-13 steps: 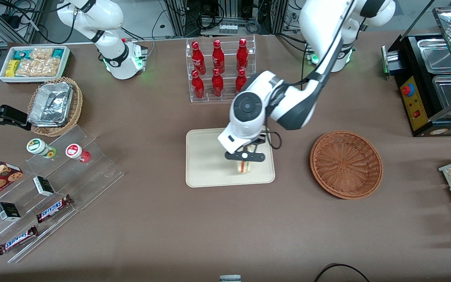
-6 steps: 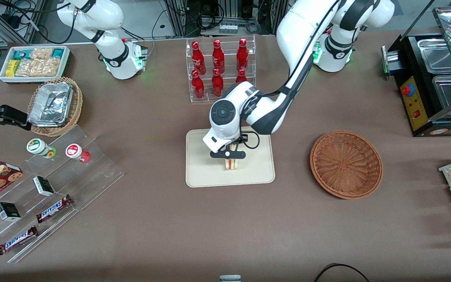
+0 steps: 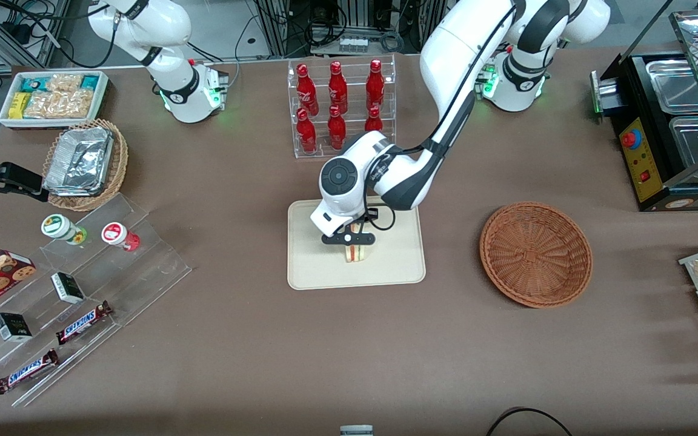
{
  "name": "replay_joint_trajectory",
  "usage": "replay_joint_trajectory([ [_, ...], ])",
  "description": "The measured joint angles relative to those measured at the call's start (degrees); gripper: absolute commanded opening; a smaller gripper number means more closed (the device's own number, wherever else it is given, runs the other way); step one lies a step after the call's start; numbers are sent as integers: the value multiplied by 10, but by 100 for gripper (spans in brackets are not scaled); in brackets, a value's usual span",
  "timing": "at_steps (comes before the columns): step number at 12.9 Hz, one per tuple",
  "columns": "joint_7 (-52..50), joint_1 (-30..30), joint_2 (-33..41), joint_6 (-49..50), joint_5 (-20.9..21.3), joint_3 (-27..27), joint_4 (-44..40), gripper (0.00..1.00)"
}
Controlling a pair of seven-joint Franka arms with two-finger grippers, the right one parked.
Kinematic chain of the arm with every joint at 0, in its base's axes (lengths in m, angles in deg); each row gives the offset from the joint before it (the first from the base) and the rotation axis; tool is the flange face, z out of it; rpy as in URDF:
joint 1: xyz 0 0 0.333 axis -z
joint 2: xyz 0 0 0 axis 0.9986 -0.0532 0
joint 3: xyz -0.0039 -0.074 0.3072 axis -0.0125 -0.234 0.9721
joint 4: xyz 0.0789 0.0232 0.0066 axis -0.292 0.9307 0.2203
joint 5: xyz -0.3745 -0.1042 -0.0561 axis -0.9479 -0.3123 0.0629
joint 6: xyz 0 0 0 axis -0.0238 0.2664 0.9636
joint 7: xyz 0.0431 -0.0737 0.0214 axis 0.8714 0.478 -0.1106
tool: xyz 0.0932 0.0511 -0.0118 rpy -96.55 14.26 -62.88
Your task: Place sandwich from basket to tray
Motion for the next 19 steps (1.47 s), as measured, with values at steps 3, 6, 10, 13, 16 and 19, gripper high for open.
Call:
replay_joint_trajectory([
  [3, -5, 0, -1, 0, 0, 0, -2, 99],
  [6, -19, 0, 6, 10, 0, 7, -19, 99],
  [10, -65, -3, 69, 56, 0, 54, -42, 99],
  [13, -77, -4, 138, 126, 0, 104, -43, 99],
  [16, -74, -10, 192, 188, 0, 154, -42, 99],
  [19, -8, -55, 233, 261, 0, 165, -40, 99],
])
